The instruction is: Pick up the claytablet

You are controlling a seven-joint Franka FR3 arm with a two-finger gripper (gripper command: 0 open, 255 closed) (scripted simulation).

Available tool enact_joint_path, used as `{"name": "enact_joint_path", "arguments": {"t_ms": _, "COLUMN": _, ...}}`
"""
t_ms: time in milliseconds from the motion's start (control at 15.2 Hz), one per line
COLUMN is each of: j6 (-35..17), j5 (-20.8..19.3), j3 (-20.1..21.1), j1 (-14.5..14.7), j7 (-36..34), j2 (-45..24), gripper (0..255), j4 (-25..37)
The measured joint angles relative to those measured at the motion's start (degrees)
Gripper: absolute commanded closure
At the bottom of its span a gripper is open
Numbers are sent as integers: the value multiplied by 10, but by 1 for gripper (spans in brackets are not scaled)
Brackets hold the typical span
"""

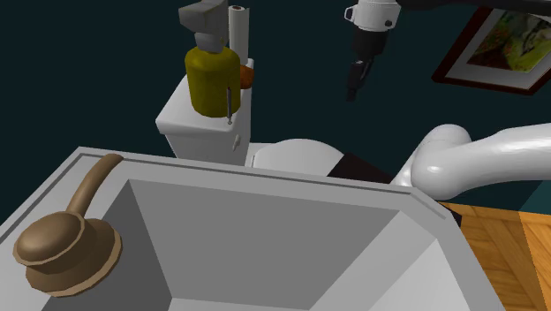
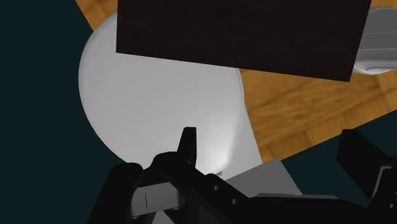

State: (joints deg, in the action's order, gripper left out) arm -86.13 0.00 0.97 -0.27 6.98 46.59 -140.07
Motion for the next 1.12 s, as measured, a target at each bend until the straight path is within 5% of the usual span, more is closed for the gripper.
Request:
{"name": "enact_joint_path", "arguments": {"t_ms": 198, "j6": -34, "j5": 20, "j3": -10, "j1": -3, "j7": -8, "j2": -5, "gripper": 0, "j4": -14}}
{"name": "enact_joint_path", "arguments": {"t_ms": 594, "j6": -213, "j5": 129, "j3": -57, "j1": -3, "j7": -23, "j2": -46, "gripper": 0, "j4": -73}}
{"name": "enact_joint_path", "arguments": {"t_ms": 1122, "j6": -465, "j5": 358, "j3": -134, "j1": 66, "j7": 41, "j2": -151, "gripper": 0, "j4": -107}}
